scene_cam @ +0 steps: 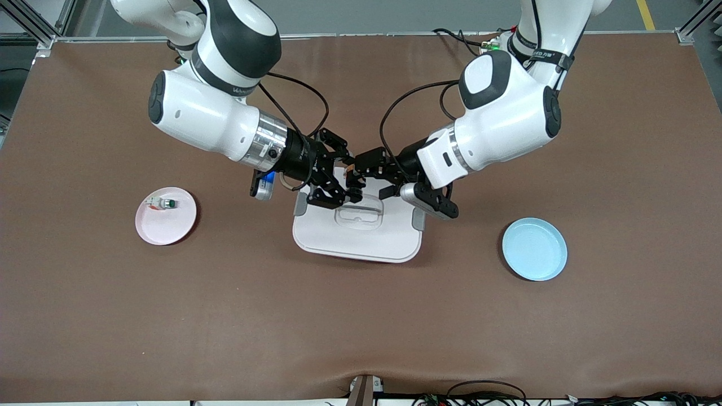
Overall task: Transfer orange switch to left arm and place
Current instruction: 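Close the left gripper on the switch while the right gripper holds, then open the right gripper and withdraw while the left gripper carries switch, then lower the switch onto the light-blue plate with the left gripper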
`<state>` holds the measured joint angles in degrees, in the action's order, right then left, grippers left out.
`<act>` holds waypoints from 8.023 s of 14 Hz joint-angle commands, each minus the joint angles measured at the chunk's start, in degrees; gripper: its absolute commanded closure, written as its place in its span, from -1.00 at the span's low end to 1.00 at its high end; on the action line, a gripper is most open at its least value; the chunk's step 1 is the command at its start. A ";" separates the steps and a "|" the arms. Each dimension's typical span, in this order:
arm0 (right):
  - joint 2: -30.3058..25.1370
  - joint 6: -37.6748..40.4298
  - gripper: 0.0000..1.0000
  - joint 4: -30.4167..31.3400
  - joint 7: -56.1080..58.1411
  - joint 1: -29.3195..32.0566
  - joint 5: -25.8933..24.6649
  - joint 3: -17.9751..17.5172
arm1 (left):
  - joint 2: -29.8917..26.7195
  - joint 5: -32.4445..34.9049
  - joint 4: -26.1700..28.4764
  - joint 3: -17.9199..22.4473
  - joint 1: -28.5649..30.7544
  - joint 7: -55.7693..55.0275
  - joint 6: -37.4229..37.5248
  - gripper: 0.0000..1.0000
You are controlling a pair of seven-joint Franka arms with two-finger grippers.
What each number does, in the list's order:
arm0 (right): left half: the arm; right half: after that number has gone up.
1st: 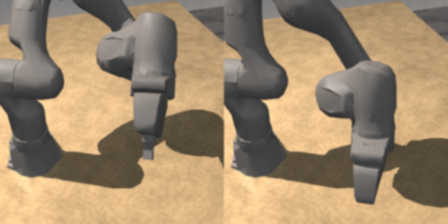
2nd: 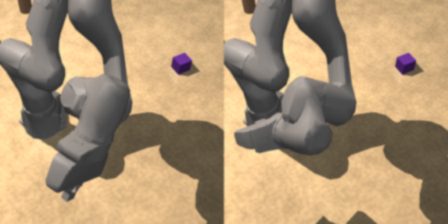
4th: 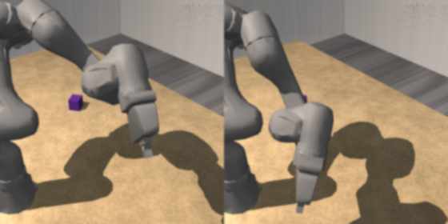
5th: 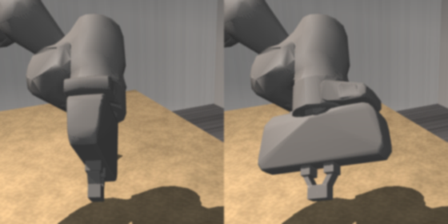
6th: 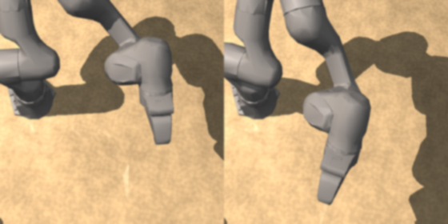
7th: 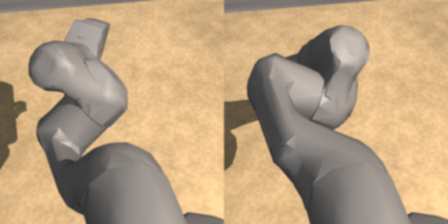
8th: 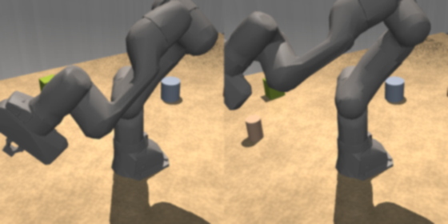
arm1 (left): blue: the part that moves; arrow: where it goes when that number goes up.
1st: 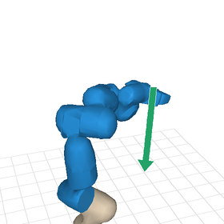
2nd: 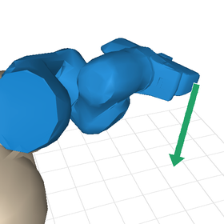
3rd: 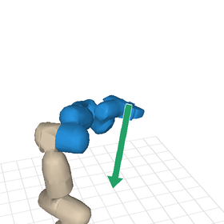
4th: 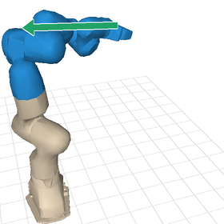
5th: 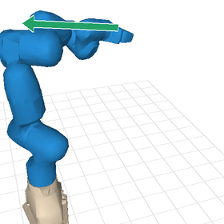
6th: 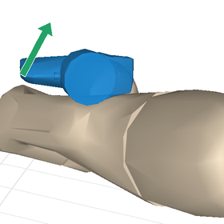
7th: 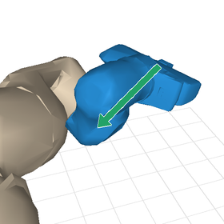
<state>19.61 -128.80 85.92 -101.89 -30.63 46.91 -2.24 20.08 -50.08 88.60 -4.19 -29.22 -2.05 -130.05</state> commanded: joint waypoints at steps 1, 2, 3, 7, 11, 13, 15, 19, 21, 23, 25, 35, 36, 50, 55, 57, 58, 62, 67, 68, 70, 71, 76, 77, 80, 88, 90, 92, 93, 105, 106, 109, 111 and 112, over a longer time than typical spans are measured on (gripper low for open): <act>2.18 -0.66 1.00 -2.85 -1.39 -0.75 -0.24 0.66 | 0.40 -1.34 -0.71 0.05 -0.57 0.73 -1.34 -0.18; 2.97 -0.84 1.00 -3.73 -1.65 -0.75 -0.24 0.66 | 0.40 -1.60 -0.71 0.05 -0.75 0.82 -2.30 0.13; 3.85 -0.75 1.00 -5.04 -2.61 -0.75 -0.33 0.75 | 0.32 -1.78 -0.71 0.05 -0.84 0.73 -3.53 0.39; 7.54 -0.75 1.00 -9.79 -6.48 -0.92 -2.97 0.66 | 0.31 -1.69 -0.63 -0.03 -1.72 0.29 -5.03 1.00; 8.25 -0.84 1.00 -10.77 -6.66 -1.19 -3.06 0.66 | 0.31 -1.69 -0.54 -0.03 -1.72 0.20 -5.30 1.00; 8.34 -0.75 1.00 -10.77 -6.66 -1.10 -3.06 0.66 | 0.31 -1.69 -0.36 -0.03 -1.63 0.29 -5.30 1.00; 8.25 -0.58 -0.99 -10.68 -6.31 -1.19 -3.58 0.75 | 0.23 -1.69 -0.36 -0.03 -1.63 0.20 -5.30 1.00; 8.25 0.12 -1.00 -10.68 -6.13 -0.84 -7.45 0.57 | -0.39 -1.25 -0.10 0.05 -1.28 0.12 -5.21 1.00; 8.08 2.04 -1.00 -10.86 -5.96 -0.05 -7.62 0.66 | -1.52 -0.90 0.51 0.14 -0.75 0.03 -4.60 1.00; 8.08 4.86 -1.00 -12.17 -5.61 1.00 -7.71 0.84 | -4.07 0.84 3.40 0.32 -0.49 0.29 -4.51 1.00; 7.90 7.14 -1.00 -12.53 -2.37 1.62 -8.15 0.84 | -6.27 5.41 5.17 0.32 0.56 0.03 -4.24 1.00; 7.37 23.13 -1.00 -12.53 20.81 8.91 -15.79 0.84 | -21.82 21.95 11.50 0.58 12.25 -2.16 8.92 1.00; 7.29 25.33 -1.00 -12.53 24.85 9.88 -17.02 0.84 | -22.09 22.30 11.16 0.67 13.56 -3.04 10.68 1.00; 5.09 46.44 -1.00 -12.44 76.81 23.07 -31.69 0.84 | -17.27 37.85 5.70 0.85 30.36 -44.32 34.87 1.00; 4.65 53.20 -1.00 -12.53 90.70 27.80 -37.32 0.93 | -16.91 45.67 13.68 0.41 30.19 -66.02 23.55 1.00; 4.56 54.52 -1.00 -12.53 96.06 29.39 -39.08 0.93 | -16.30 49.27 17.55 0.23 30.01 -70.36 18.72 1.00; 4.56 55.05 -1.00 -12.53 97.13 29.66 -40.57 1.01 | -15.77 49.55 19.13 0.23 30.10 -71.16 16.17 1.00; 4.21 57.16 -1.00 -12.53 97.67 29.75 -46.01 0.93 | -10.51 50.60 21.35 0.41 30.27 -75.45 9.92 1.00; 4.21 58.56 -1.00 -12.35 97.84 29.66 -50.86 0.84 | -2.68 55.62 21.26 0.23 29.92 -84.26 2.35 1.00; 4.30 58.66 -1.00 -12.35 97.93 29.92 -51.39 0.84 | -1.72 55.62 21.26 0.23 29.83 -84.17 1.22 1.00; 4.47 58.66 -1.00 -12.35 97.93 29.93 -52.18 0.84 | 0.83 55.62 21.08 0.32 29.57 -84.52 -1.50 1.00; 4.56 58.66 -1.00 -12.35 97.93 29.84 -52.88 0.75 | 1.97 55.62 21.17 0.32 29.05 -84.61 -2.65 1.00; 5.00 58.57 -1.00 -12.18 98.19 31.59 -52.45 0.75 | 6.02 61.93 21.08 0.23 28.43 -90.40 -4.59 1.00; 5.17 58.57 -1.00 -12.18 99.76 32.12 -52.28 0.75 | 7.16 62.20 20.91 0.23 28.08 -91.02 -5.03 1.00; 5.61 58.57 -1.00 -12.09 107.49 34.92 -52.19 0.75 | 8.84 62.21 20.82 0.32 27.90 -92.61 -5.56 1.00; 6.06 58.75 -1.00 -12.26 107.69 35.99 -52.36 0.75 | 12.09 64.22 20.73 0.32 27.81 -93.05 -9.08 1.00; 6.06 58.66 -1.00 -12.26 107.60 35.38 -52.89 0.75 | 12.44 64.32 20.73 0.32 27.90 -93.05 -9.25 1.00; 6.06 59.18 -1.00 -12.26 107.77 35.72 -52.89 0.75 | 12.53 64.32 20.73 0.32 27.81 -93.05 -9.25 1.00; 6.14 59.19 -1.00 -12.26 107.86 35.73 -52.89 0.75 | 12.53 64.40 20.73 0.32 27.81 -93.05 -9.25 1.00; 5.27 58.84 -1.00 -12.44 107.25 39.58 -47.11 0.75 | 11.48 65.28 18.45 0.14 28.16 -91.82 -7.41 -1.00; 5.18 58.84 -1.00 -12.44 107.33 40.38 -45.78 0.75 | 11.22 65.20 17.32 0.14 28.08 -91.82 -5.41 -1.00; 3.87 59.10 -1.00 -12.53 107.16 39.95 -46.12 0.75 | 9.90 64.85 15.11 -0.73 28.51 -90.08 -1.34 -1.00; 3.16 59.10 -1.00 -12.53 107.16 40.03 -45.95 0.75 | 8.32 64.06 15.19 -0.82 28.34 -83.59 0.31 -1.00; 1.59 58.40 -1.00 -12.44 107.16 40.12 -45.77 0.75 | 7.88 63.97 15.11 -0.82 28.25 -79.29 1.46 -1.00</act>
<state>24.06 -70.38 73.06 5.28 9.12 0.28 -1.14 30.08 13.93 103.28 -4.52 -1.22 -87.21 -131.29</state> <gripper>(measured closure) 0.000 0.000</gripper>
